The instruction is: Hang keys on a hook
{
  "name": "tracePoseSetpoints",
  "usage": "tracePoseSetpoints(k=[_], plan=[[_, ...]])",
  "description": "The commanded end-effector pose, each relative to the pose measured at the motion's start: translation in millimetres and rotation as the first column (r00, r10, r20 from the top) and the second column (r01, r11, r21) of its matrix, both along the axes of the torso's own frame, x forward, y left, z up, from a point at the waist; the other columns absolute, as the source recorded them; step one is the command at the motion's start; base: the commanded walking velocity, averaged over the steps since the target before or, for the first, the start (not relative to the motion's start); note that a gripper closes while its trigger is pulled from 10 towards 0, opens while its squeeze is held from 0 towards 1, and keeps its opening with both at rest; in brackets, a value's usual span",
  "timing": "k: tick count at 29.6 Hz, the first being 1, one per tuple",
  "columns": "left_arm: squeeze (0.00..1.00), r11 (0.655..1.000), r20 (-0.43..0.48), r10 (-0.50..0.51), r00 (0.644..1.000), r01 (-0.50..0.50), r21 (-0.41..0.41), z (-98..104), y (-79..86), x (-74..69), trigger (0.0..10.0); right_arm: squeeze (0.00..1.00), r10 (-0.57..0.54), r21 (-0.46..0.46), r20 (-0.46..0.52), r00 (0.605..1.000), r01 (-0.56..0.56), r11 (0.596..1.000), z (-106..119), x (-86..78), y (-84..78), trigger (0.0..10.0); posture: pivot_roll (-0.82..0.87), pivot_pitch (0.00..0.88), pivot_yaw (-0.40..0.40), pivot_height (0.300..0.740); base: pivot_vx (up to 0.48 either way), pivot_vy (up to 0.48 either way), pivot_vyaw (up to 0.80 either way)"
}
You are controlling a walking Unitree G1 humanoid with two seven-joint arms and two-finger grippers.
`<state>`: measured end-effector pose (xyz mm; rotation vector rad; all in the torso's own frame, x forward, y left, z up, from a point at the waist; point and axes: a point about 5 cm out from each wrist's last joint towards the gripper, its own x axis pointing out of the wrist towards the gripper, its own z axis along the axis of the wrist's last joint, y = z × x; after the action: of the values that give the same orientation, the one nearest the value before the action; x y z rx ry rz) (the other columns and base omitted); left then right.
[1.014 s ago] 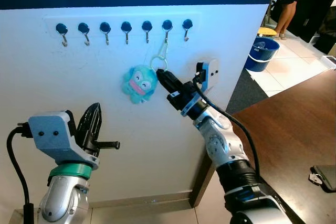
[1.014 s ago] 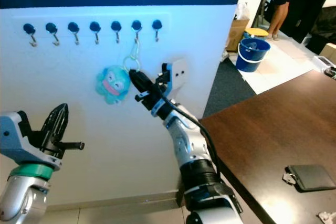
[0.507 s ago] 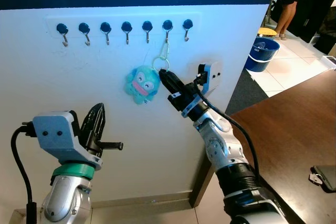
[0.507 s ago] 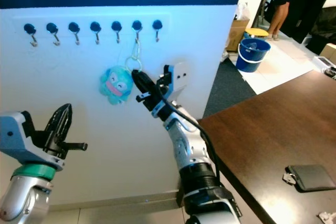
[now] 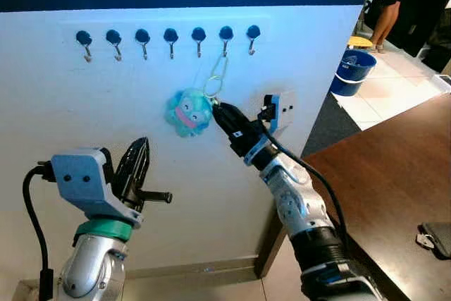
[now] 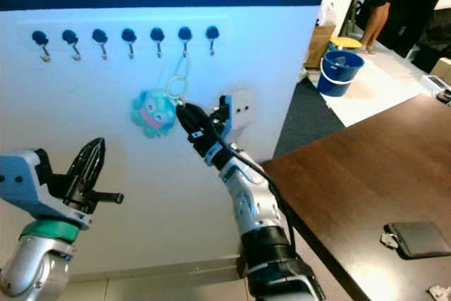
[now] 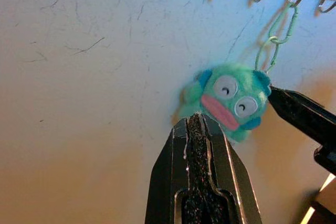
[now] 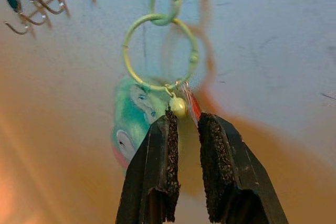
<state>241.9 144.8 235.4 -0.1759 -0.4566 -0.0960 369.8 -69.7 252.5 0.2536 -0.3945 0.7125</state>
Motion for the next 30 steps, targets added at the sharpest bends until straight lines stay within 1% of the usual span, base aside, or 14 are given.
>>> tracePoseSetpoints(k=[1, 6, 11, 12, 14, 15, 17, 19, 20, 22, 23, 26, 28, 30], plan=[[0.00, 1.000, 0.008, -0.005, 1.000, 0.005, 0.003, 0.7, 0.3, -2.4, 10.0, 0.00, -0.025, 0.050, 0.023, 0.999, 0.023, 0.998, 3.4, -4.4, -4.1, 10.0, -0.04, 0.120, 0.087, 0.740, 0.000, 0.000, 0.00], [0.00, 1.000, 0.012, -0.008, 1.000, 0.008, 0.003, 0.5, 0.7, -2.4, 10.0, 0.00, -0.060, 0.113, 0.077, 0.995, 0.051, 0.992, 13.4, -17.7, -17.0, 10.0, -0.04, 0.113, 0.088, 0.740, 0.000, 0.000, 0.00], [0.00, 1.000, 0.012, -0.011, 1.000, 0.011, 0.002, -0.2, 0.9, -1.4, 10.0, 0.00, -0.056, 0.102, 0.077, 0.995, 0.048, 0.994, 10.1, -25.1, -17.7, 10.0, -0.05, 0.108, 0.092, 0.740, 0.000, 0.000, 0.00], [0.00, 1.000, 0.009, -0.002, 1.000, 0.002, 0.003, -1.7, 2.4, 1.0, 10.0, 0.00, -0.048, 0.088, 0.050, 0.998, 0.043, 0.995, 1.3, -31.6, -16.4, 10.0, -0.06, 0.096, 0.095, 0.740, 0.000, 0.000, 0.00], [0.00, 1.000, 0.008, 0.000, 1.000, 0.000, 0.003, -2.1, 2.8, 1.7, 10.0, 0.00, -0.046, 0.086, 0.042, 0.998, 0.043, 0.995, -0.9, -33.5, -16.1, 10.0, -0.06, 0.096, 0.095, 0.740, 0.000, 0.000, 0.00], [0.00, 0.999, -0.010, 0.044, 0.999, -0.044, 0.011, -5.9, 8.0, 4.6, 10.0, 0.00, -0.041, 0.066, 0.020, 0.999, 0.039, 0.997, -8.3, -39.4, -12.8, 10.0, -0.07, 0.088, 0.093, 0.740, 0.000, 0.000, 0.00], [0.00, 0.998, -0.016, 0.062, 0.998, -0.061, 0.015, -7.1, 10.0, 5.4, 10.0, 0.00, -0.038, 0.060, 0.014, 0.999, 0.037, 0.997, -10.6, -41.5, -11.7, 10.0, -0.07, 0.088, 0.093, 0.740, 0.000, 0.000, 0.00], [0.00, 0.994, -0.037, 0.107, 0.994, -0.108, -0.005, -12.2, 17.2, 7.5, 10.0, 0.00, -0.010, 0.020, 0.005, 1.000, 0.010, 1.000, -18.9, -52.3, -4.7, 10.0, -0.08, 0.073, 0.090, 0.740, 0.000, 0.000, 0.00], [0.00, 0.994, -0.037, 0.107, 0.994, -0.108, -0.005, -12.2, 17.2, 7.5, 10.0, 0.00, -0.010, 0.020, 0.005, 1.000, 0.010, 1.000, -18.9, -52.3, -4.7, 10.0, -0.08, 0.073, 0.090, 0.740, 0.000, 0.000, 0.00], [0.00, 0.987, -0.062, 0.154, 0.986, -0.156, -0.031, -18.8, 24.5, 8.0, 10.0, 0.00, 0.005, -0.034, 0.002, 1.000, -0.005, 0.999, -30.8, -60.7, 3.5, 10.0, -0.09, 0.038, 0.098, 0.740, 0.000, 0.000, 0.00], [0.00, 0.981, -0.065, 0.191, 0.979, -0.193, -0.025, -19.6, 28.7, 8.3, 10.0, 0.00, -0.005, -0.058, 0.005, 1.000, 0.006, 0.998, -36.7, -61.5, 6.7, 10.0, -0.09, 0.015, 0.099, 0.740, 0.000, 0.000, 0.00], [0.00, 0.976, -0.063, 0.215, 0.975, -0.216, -0.017, -19.5, 31.2, 8.5, 10.0, 0.00, -0.013, -0.072, 0.006, 1.000, 0.014, 0.997, -40.1, -62.1, 8.5, 10.0, -0.09, 0.015, 0.099, 0.740, 0.000, 0.000, 0.00], [0.00, 0.947, -0.088, 0.321, 0.943, -0.320, 0.024, -23.4, 45.4, 14.0, 10.0, 0.00, -0.108, -0.116, -0.018, 0.994, 0.105, 0.988, -49.8, -53.7, 8.6, 10.0, -0.08, 0.000, 0.096, 0.740, 0.000, 0.000, 0.00], [0.00, 0.943, -0.095, 0.333, 0.938, -0.331, 0.035, -25.8, 47.5, 14.7, 10.0, 0.00, -0.132, -0.144, -0.034, 0.991, 0.126, 0.982, -54.1, -50.6, 8.4, 10.0, -0.09, 0.000, 0.095, 0.740, 0.000, 0.000, 0.00]])
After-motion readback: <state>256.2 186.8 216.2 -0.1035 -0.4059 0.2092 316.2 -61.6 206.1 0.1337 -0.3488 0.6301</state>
